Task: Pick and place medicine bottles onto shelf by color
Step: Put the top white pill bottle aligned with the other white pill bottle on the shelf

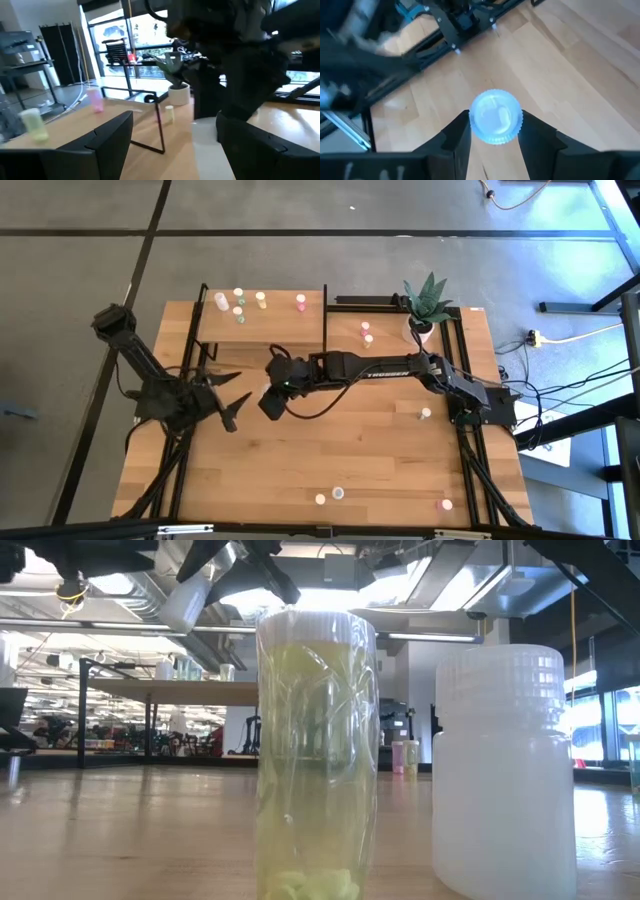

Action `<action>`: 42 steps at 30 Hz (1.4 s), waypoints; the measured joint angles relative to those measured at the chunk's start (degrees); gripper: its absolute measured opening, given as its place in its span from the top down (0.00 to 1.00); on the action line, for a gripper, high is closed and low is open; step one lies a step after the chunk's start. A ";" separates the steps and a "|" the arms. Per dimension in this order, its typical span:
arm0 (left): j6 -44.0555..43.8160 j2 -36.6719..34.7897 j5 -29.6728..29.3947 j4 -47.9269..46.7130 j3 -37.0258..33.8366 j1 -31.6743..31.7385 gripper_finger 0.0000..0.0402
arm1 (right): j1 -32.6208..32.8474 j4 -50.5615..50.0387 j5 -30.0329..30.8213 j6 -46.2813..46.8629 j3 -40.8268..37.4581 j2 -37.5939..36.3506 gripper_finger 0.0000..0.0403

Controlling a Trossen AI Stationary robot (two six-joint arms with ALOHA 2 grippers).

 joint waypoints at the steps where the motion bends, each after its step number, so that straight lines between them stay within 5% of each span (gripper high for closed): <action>1: 1.80 -0.62 -1.17 1.06 0.00 -0.95 0.31 | 0.01 -0.32 -0.08 -0.39 0.00 -0.01 0.65; 15: 6.19 -3.65 -5.33 2.29 0.00 -9.06 0.31 | 0.04 -0.42 -0.12 -0.72 -0.04 3.77 0.65; 42: 6.14 -3.74 -5.29 2.27 0.02 -9.69 0.31 | -0.34 1.61 4.03 -8.00 -0.07 12.76 0.64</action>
